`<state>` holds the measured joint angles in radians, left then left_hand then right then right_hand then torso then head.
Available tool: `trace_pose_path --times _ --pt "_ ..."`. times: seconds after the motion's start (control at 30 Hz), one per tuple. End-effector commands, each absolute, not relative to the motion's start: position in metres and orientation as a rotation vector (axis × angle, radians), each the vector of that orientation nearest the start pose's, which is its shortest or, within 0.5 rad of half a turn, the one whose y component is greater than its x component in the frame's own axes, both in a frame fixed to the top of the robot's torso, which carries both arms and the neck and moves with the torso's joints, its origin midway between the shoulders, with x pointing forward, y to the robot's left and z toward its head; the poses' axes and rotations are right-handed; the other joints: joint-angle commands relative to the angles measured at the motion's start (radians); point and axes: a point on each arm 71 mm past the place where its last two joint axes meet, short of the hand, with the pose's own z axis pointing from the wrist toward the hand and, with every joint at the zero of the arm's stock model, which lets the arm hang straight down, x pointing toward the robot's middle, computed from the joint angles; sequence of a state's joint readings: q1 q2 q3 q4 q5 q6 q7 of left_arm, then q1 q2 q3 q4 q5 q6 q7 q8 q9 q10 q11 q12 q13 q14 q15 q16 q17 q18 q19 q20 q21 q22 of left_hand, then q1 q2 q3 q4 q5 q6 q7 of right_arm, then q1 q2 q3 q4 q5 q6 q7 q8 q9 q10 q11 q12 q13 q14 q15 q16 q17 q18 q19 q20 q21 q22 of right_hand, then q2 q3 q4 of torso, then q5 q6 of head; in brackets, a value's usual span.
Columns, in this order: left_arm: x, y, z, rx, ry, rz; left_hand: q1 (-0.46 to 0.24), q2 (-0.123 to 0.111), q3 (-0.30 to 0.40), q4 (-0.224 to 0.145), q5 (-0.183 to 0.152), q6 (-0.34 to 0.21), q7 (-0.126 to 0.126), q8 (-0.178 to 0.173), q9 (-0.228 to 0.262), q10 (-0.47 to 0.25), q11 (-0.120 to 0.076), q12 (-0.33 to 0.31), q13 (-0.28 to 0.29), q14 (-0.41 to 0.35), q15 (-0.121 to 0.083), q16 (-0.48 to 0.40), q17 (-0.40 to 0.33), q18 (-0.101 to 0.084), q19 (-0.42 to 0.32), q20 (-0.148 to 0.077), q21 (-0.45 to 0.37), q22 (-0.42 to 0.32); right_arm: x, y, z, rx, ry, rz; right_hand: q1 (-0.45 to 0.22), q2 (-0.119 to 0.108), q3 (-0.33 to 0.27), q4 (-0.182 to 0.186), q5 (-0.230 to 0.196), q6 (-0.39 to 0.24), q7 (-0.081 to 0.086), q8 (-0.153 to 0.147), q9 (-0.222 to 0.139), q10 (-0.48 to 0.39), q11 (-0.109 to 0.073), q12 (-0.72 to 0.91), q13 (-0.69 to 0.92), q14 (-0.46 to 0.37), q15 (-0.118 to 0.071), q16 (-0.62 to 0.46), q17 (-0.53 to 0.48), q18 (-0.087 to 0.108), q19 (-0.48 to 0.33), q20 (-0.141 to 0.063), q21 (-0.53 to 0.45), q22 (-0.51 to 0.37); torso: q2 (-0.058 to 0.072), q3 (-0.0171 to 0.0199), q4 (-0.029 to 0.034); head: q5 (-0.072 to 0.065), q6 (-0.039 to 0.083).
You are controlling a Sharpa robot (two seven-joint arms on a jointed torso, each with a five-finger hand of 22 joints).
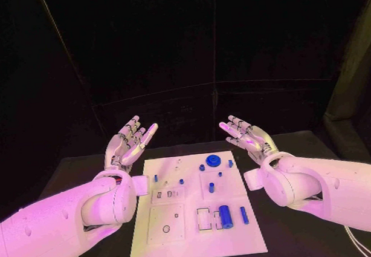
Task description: Assemble the parts on the task board
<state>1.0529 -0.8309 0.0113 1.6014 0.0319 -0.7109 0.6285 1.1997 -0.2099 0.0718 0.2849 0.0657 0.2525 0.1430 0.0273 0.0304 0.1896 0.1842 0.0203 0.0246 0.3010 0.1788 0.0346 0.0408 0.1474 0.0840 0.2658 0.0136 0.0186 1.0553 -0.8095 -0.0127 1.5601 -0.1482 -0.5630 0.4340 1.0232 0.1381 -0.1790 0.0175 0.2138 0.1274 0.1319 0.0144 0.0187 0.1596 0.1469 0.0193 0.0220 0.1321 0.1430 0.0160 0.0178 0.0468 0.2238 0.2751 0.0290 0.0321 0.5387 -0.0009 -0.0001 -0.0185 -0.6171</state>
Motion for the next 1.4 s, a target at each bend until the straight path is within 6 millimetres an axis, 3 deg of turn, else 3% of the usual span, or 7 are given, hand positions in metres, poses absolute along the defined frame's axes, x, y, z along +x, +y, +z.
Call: trace_pose_path --times 0.03,0.2,0.27,0.43,0.77,1.17,1.4 --pt "0.458 0.205 -0.204 -1.122 1.093 -1.388 0.044 0.000 0.007 0.015 0.004 0.021 0.084 0.006 0.003 0.019 0.013 0.007 0.003 0.021 0.011 0.007 0.004 0.018 0.005 0.017 0.008 0.002 0.459 -0.185 -0.226 0.964 1.489 1.434 0.082 0.019 -0.004 -0.034 0.013 0.058 0.085 0.013 0.008 0.066 0.038 0.012 0.008 0.047 0.035 0.009 0.007 0.016 0.019 0.020 0.011 0.005 0.000 0.0000 -0.0002 0.000 0.000" --pt "0.461 0.215 -0.207 -1.153 1.104 -1.402 0.043 0.049 0.044 0.014 -0.004 0.104 0.141 0.023 0.013 0.114 0.069 0.025 0.014 0.145 0.050 0.040 0.023 -0.009 0.075 0.027 0.036 0.020 0.465 -0.202 -0.226 0.878 1.474 1.404 0.211 0.043 0.048 -0.134 0.058 0.305 0.153 0.066 0.037 0.310 0.112 0.053 0.029 0.323 0.104 0.062 0.033 0.062 0.246 0.016 0.080 0.041 0.005 -0.0029 -0.0007 0.000 -0.005" --pt "0.461 0.217 -0.207 -1.159 1.113 -1.422 0.047 0.099 0.071 0.003 -0.005 0.207 0.152 0.047 0.024 0.242 0.085 0.051 0.025 0.275 0.072 0.080 0.042 -0.031 0.167 0.030 0.076 0.041 0.467 -0.206 -0.226 0.841 1.471 1.389 0.239 0.044 0.063 -0.163 0.053 0.429 0.151 0.093 0.049 0.463 0.103 0.081 0.039 0.493 0.089 0.103 0.046 0.080 0.332 0.016 0.110 0.054 0.010 -0.0040 0.0013 -0.003 -0.001" --pt "0.460 0.219 -0.207 -1.157 1.136 -1.462 0.101 0.159 0.104 -0.065 -0.011 0.529 0.139 0.132 0.055 0.630 0.049 0.158 0.056 0.533 0.021 0.178 0.075 0.015 0.540 0.024 0.232 0.115 0.474 -0.215 -0.222 0.730 1.466 1.344 0.280 0.050 0.091 -0.222 0.015 0.723 0.107 0.152 0.066 0.761 0.049 0.147 0.047 0.800 0.023 0.175 0.055 0.137 0.525 0.009 0.198 0.082 0.027 -0.0069 0.0036 -0.002 0.011" --pt "0.455 0.215 -0.202 -1.054 1.228 -1.561 0.153 0.191 0.154 -0.181 -0.012 0.724 0.067 0.141 0.039 0.884 -0.035 0.161 0.043 0.817 -0.069 0.221 0.105 0.040 0.779 -0.038 0.303 0.122 0.495 -0.219 -0.197 0.418 1.500 1.220 0.290 0.057 0.129 -0.308 -0.004 0.848 0.075 0.115 0.047 0.906 0.003 0.102 0.039 1.035 -0.043 0.174 0.053 0.140 0.692 -0.058 0.277 0.096 0.078 -0.0085 0.0122 -0.005 0.030" --pt "0.444 0.206 -0.195 -1.011 1.275 -1.628 0.136 0.173 0.177 -0.205 -0.012 0.741 0.065 0.105 0.034 0.911 -0.036 0.106 0.040 0.873 -0.082 0.204 0.129 0.038 0.824 -0.049 0.297 0.108 0.520 -0.197 -0.171 -0.025 1.623 0.891 0.320 -0.007 0.164 -0.308 -0.001 0.915 0.044 0.076 0.047 1.017 -0.044 0.058 0.040 1.306 -0.117 0.240 0.113 0.138 0.866 -0.153 0.428 0.161 0.151 -0.0205 0.0256 -0.017 0.053" --pt "0.438 0.197 -0.192 -1.003 1.292 -1.679 0.122 0.157 0.168 -0.214 -0.012 0.740 0.069 0.091 0.035 0.911 -0.033 0.089 0.041 0.876 -0.080 0.194 0.139 0.037 0.829 -0.049 0.290 0.101 0.529 -0.180 -0.166 -0.242 1.640 0.644 0.281 -0.036 0.165 -0.307 -0.043 0.941 0.016 0.053 0.048 1.048 -0.059 0.043 0.041 1.382 -0.150 0.513 0.267 0.134 0.964 -0.190 0.577 0.239 0.186 -0.0269 0.0407 -0.028 0.045"
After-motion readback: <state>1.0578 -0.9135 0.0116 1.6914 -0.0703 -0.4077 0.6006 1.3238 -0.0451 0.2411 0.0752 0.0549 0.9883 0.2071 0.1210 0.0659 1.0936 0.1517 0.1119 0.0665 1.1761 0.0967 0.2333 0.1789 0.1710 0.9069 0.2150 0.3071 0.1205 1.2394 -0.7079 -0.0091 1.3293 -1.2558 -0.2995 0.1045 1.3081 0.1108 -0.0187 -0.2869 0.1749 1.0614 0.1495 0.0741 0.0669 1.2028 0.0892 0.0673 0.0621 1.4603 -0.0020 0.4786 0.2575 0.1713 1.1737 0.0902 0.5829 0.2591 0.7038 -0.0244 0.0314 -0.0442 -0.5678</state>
